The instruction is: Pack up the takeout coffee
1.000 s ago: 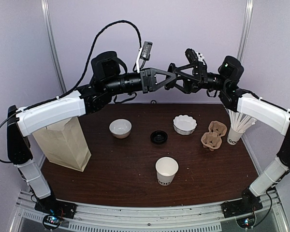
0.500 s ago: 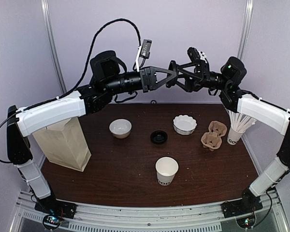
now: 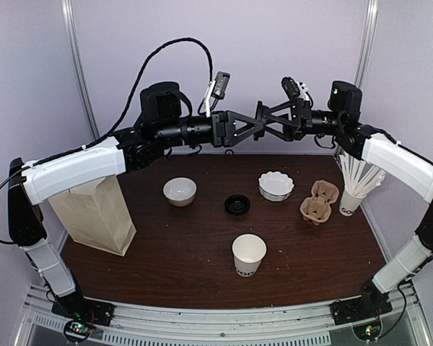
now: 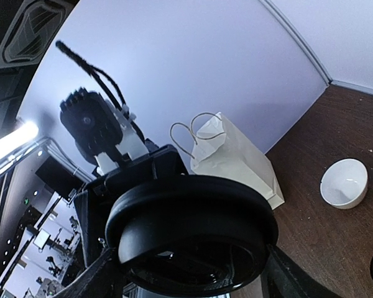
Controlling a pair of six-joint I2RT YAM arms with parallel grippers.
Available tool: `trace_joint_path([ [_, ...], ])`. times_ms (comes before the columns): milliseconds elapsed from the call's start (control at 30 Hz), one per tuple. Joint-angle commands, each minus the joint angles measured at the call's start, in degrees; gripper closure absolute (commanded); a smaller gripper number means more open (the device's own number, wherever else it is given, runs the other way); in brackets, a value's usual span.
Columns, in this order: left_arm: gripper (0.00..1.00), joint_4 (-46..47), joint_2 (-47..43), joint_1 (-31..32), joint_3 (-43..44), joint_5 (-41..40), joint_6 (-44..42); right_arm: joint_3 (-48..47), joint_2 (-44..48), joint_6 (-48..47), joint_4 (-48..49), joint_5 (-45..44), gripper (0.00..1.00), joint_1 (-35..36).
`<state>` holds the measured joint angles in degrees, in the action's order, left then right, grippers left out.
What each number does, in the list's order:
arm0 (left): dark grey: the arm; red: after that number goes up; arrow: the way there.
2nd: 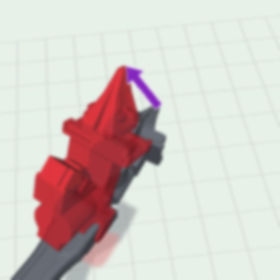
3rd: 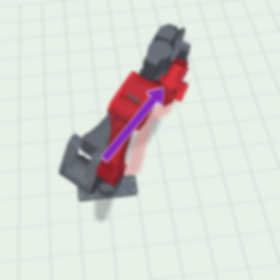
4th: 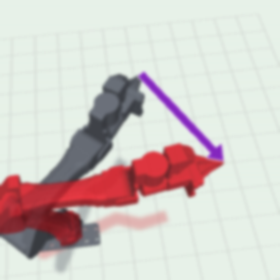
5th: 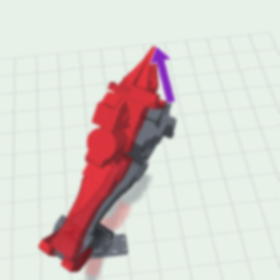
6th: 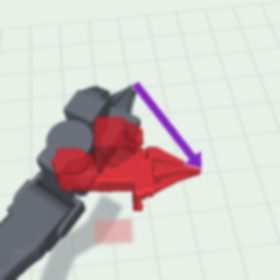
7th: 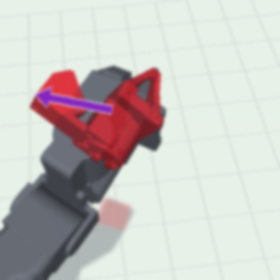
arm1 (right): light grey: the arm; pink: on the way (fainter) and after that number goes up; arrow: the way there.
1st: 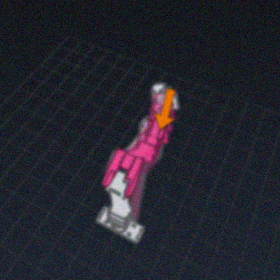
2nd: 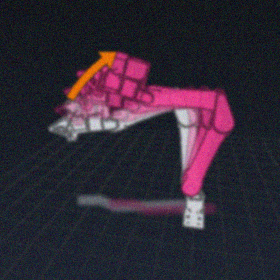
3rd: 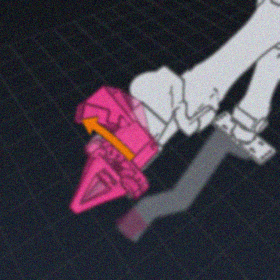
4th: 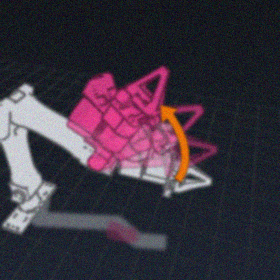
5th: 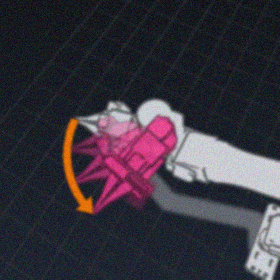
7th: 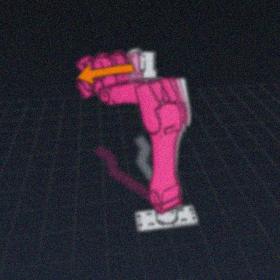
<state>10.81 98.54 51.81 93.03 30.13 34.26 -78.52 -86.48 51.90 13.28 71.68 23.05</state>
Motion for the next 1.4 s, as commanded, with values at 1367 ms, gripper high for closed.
trace_joint_path([
  [1367, 0.36, -33.07, -22.82, -0.31, -23.88, -39.20, -13.79, -27.07, -20.04, -86.88, -97.89, -61.95, 0.29, 32.84],
])
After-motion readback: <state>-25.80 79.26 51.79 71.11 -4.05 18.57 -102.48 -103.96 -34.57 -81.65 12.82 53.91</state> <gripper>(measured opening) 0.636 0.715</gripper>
